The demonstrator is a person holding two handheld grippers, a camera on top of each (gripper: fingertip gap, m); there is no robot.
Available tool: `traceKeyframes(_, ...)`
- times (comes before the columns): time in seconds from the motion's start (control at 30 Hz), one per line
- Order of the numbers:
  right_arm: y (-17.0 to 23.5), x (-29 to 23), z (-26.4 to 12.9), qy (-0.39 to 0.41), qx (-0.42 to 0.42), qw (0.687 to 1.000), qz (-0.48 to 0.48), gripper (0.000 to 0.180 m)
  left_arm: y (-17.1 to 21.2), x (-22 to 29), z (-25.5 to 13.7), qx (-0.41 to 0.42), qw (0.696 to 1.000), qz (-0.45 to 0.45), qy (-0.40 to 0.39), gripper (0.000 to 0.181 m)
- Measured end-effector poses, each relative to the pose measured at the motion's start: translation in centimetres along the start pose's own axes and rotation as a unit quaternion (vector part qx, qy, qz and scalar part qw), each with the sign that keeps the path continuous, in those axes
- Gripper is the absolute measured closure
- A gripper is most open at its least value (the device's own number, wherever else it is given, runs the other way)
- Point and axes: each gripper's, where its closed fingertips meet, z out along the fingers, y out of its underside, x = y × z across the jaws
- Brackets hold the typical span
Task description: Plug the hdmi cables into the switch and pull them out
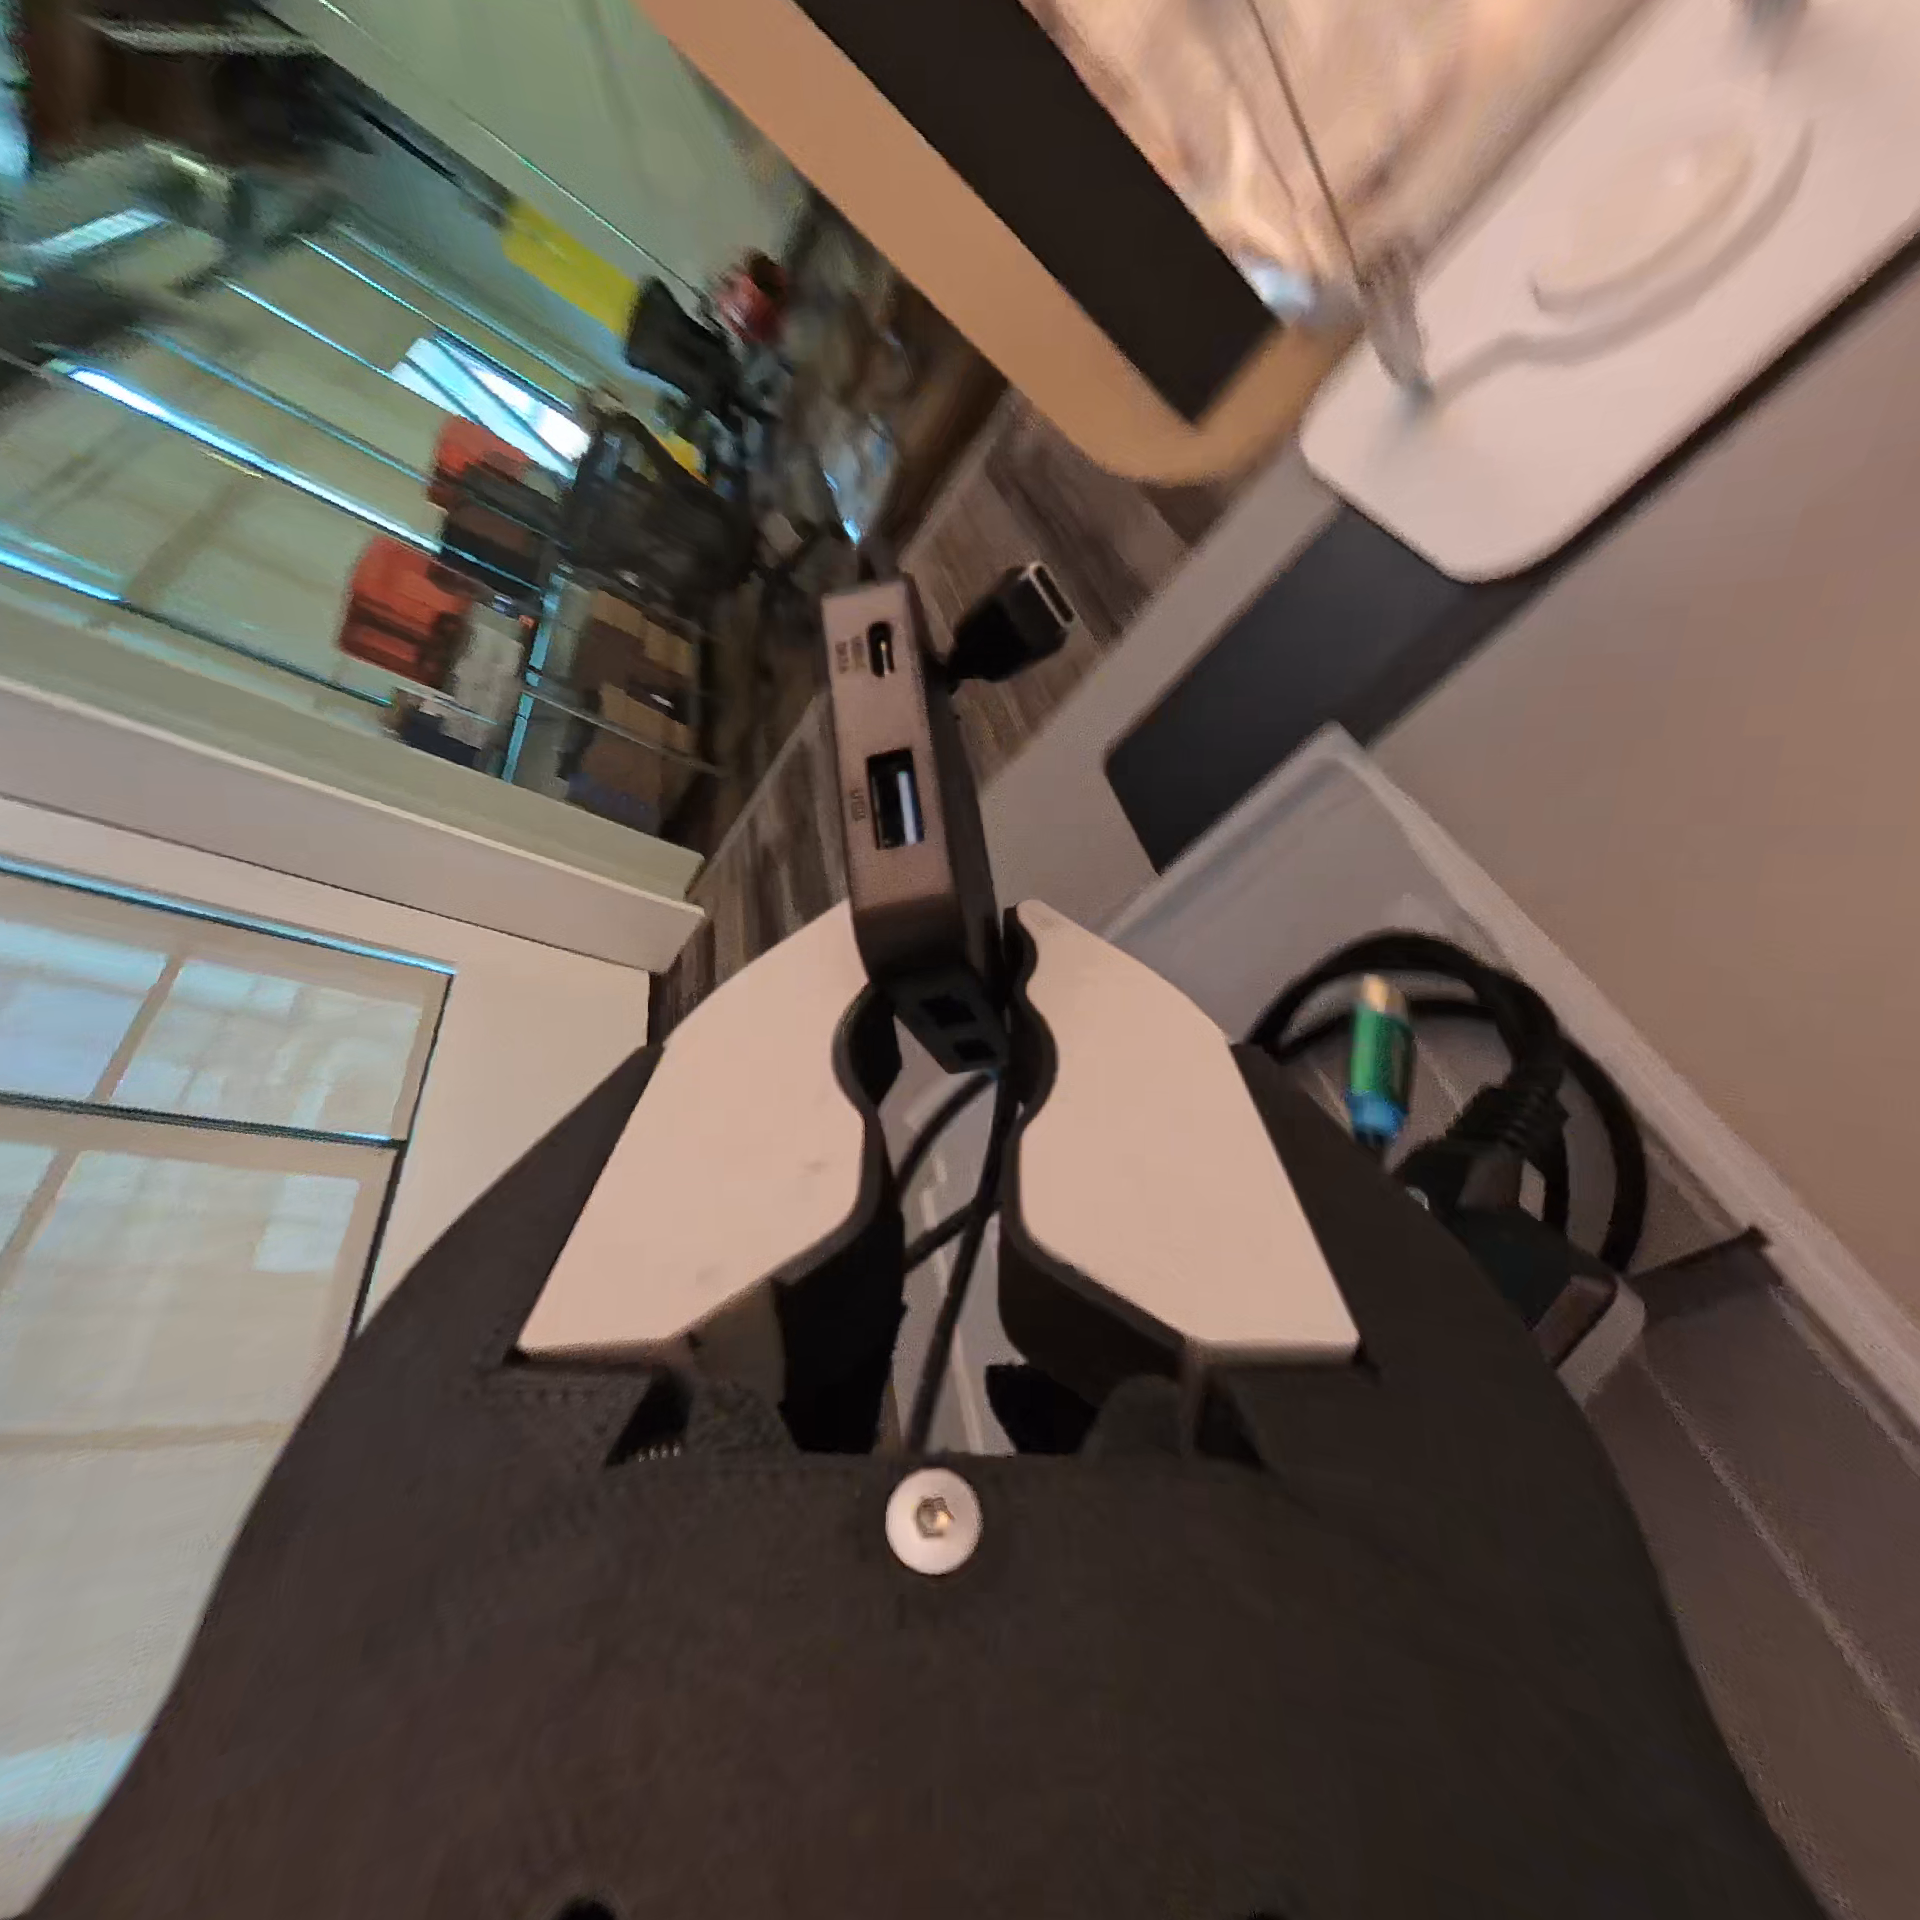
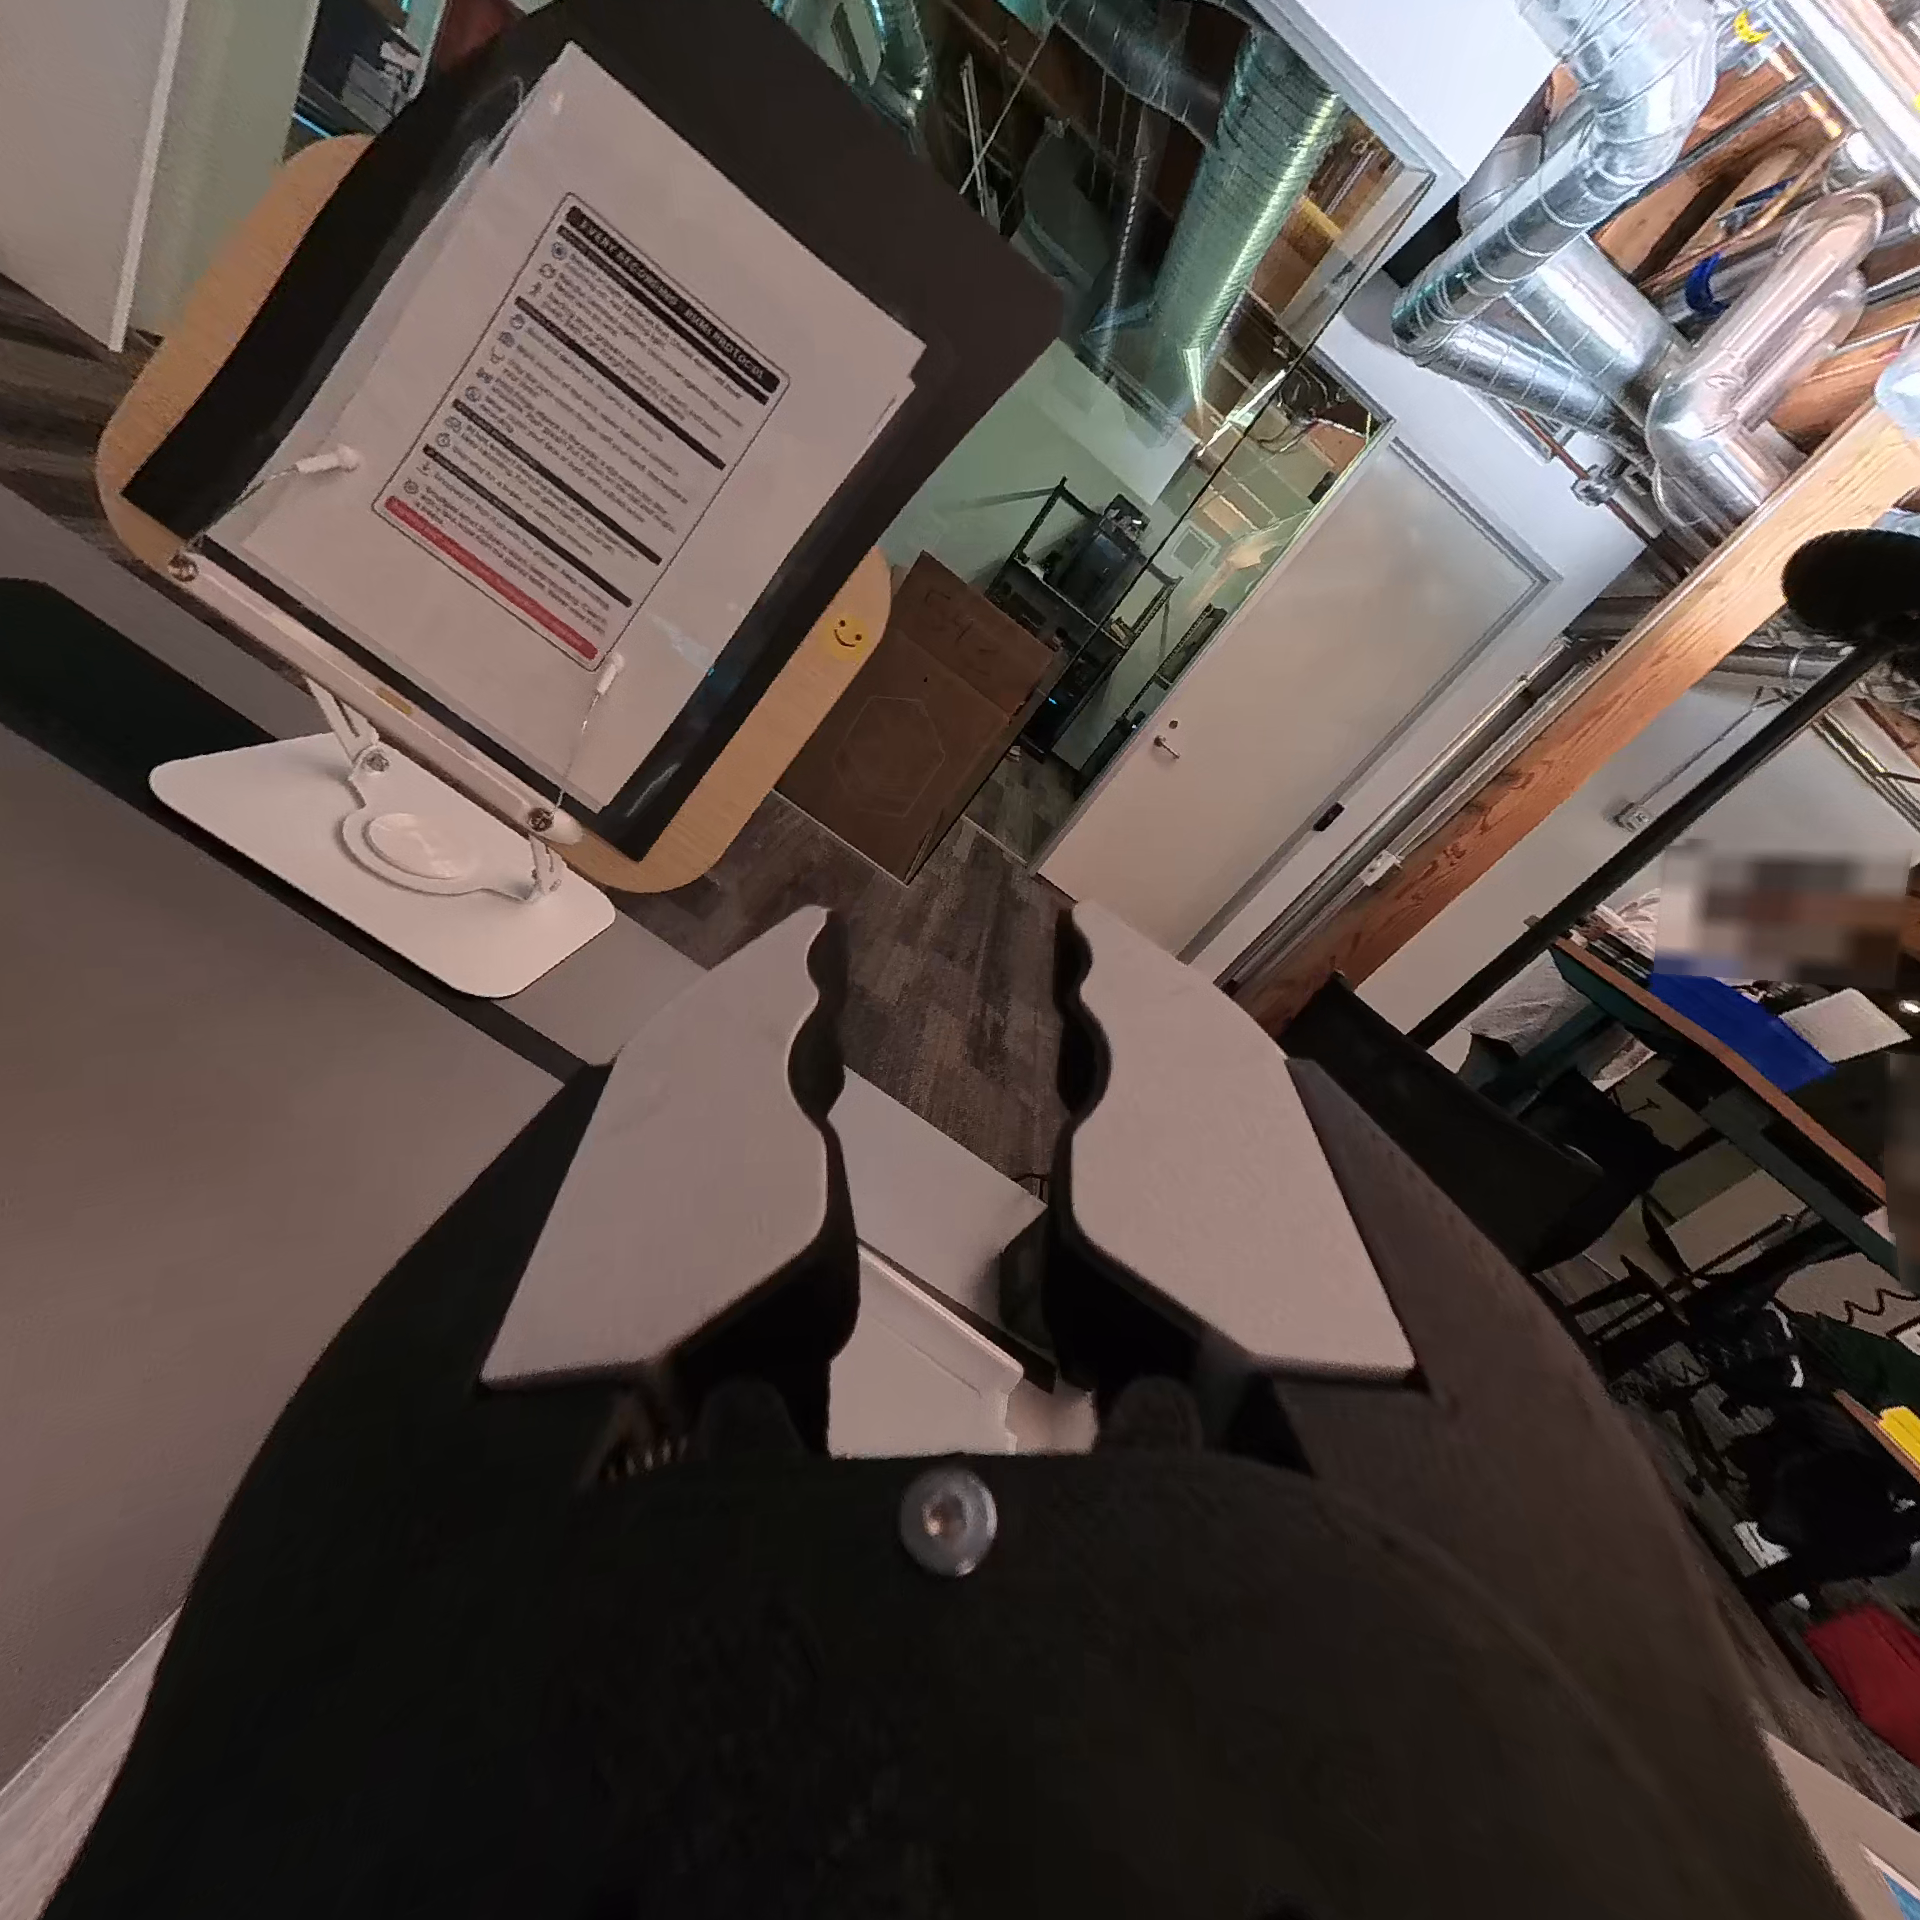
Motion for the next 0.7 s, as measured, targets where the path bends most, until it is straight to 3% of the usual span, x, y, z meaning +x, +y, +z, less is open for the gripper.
traceKeyframes(0.17, 0.3, -1.7, 1.0, -0.023, -0.015, 0.999, -0.017, 0.141, -6.1, -5.0, -9.5, 0.198, 0.968, -0.155, -0.013, 0.167)
traceKeyframes(0.33, 0.4, -4.6, 2.2, -0.065, -0.024, 0.997, -0.029, 0.142, -10.6, -4.5, -18.4, 0.366, 0.886, -0.252, 0.133, 0.167)
traceKeyframes(0.5, -2.5, -10.3, 2.3, -0.189, 0.044, 0.981, 0.03, 0.143, -13.7, 0.3, -21.3, 0.399, 0.797, -0.293, 0.346, 0.167)
traceKeyframes(0.6, -6.2, -14.8, 0.3, -0.312, 0.133, 0.936, 0.096, 0.144, -15.5, 3.3, -22.1, 0.398, 0.717, -0.323, 0.473, 0.167)
traceKeyframes(0.7, -9.5, -17.6, -1.8, -0.371, 0.215, 0.896, 0.118, 0.144, -16.9, 5.7, -22.0, 0.373, 0.649, -0.362, 0.556, 0.167)
